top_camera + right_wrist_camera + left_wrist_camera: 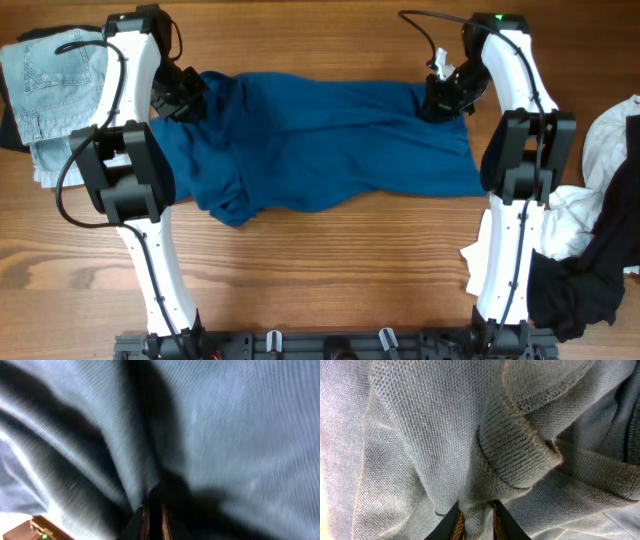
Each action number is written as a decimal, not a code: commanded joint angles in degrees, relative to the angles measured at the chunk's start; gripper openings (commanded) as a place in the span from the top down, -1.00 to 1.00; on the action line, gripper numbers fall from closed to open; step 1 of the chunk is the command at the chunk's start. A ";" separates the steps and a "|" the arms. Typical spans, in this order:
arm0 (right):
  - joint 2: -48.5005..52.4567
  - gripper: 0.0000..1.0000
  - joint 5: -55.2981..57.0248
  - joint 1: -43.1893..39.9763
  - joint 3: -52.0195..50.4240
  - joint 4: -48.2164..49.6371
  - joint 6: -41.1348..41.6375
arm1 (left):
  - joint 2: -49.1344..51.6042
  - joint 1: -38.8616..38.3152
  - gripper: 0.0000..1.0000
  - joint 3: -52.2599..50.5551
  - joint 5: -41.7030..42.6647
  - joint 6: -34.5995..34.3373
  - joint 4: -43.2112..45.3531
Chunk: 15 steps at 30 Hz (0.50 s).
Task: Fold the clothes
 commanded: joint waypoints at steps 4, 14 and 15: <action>-9.35 0.71 -1.46 2.03 -0.17 -2.56 -3.80 | 0.22 0.11 0.60 0.48 3.17 0.44 1.16; -10.21 -0.18 2.58 2.80 -0.20 0.57 2.08 | 0.22 0.11 0.59 0.48 5.31 0.48 0.02; -10.21 -0.25 2.60 2.69 -0.20 1.07 2.10 | 0.22 0.11 0.59 0.48 5.29 0.48 0.04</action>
